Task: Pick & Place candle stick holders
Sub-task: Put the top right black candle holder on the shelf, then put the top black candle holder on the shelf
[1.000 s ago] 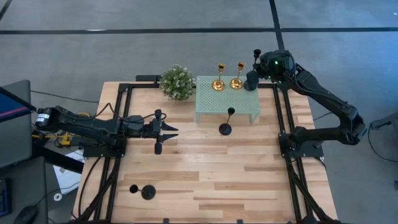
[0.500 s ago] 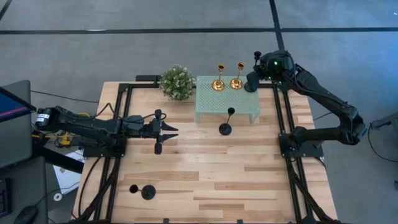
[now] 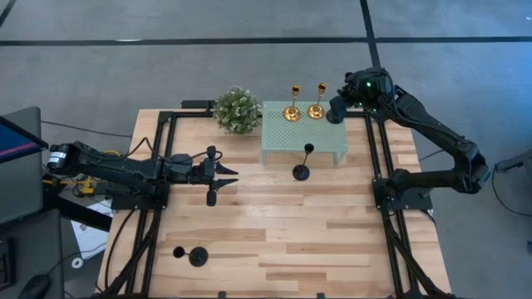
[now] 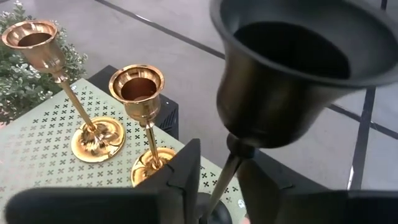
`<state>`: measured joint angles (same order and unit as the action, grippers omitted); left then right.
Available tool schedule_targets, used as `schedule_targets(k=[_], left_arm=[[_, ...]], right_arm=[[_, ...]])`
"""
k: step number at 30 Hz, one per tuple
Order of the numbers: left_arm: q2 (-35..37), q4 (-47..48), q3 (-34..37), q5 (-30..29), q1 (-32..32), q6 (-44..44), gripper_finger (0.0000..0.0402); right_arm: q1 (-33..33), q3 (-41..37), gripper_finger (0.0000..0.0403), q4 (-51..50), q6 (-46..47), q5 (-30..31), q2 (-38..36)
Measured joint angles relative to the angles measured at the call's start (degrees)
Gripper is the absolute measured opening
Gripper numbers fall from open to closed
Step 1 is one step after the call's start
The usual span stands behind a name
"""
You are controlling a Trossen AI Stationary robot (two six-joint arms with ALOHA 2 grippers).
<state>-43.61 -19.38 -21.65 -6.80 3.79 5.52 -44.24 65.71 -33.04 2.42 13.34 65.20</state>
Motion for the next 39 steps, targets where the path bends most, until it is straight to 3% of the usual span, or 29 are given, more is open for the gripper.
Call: schedule_targets(k=[4,12,18,23,28,31,39], left_arm=[[0.0,0.0,0.0,0.0,0.0,0.0,0.0095],[0.0,0.0,0.0,0.0,0.0,0.0,0.0095],[0.0,0.0,0.0,0.0,0.0,0.0,0.0095],[0.0,0.0,0.0,0.0,0.0,0.0,0.0095],[0.0,0.0,0.0,0.0,0.0,0.0,0.0095],[0.0,0.0,0.0,0.0,0.0,0.0,0.0095],[0.0,0.0,0.0,0.0,0.0,0.0,0.0095]], right_arm=[[0.6,0.5,0.0133,-1.8,0.0,0.0,-0.7],[3.1,10.2,0.0203,-19.5,0.2,0.0,-0.8],[8.2,19.1,0.0209,-33.7,4.6,-0.3,-0.8],[14.1,23.1,0.019,-46.2,8.8,-4.6,-1.8],[21.5,22.9,0.0164,-54.3,15.0,-5.8,-4.6],[26.7,20.1,0.0149,-54.0,17.5,-5.7,-7.9],[40.0,0.8,0.0116,-46.6,27.8,1.2,-20.8]])
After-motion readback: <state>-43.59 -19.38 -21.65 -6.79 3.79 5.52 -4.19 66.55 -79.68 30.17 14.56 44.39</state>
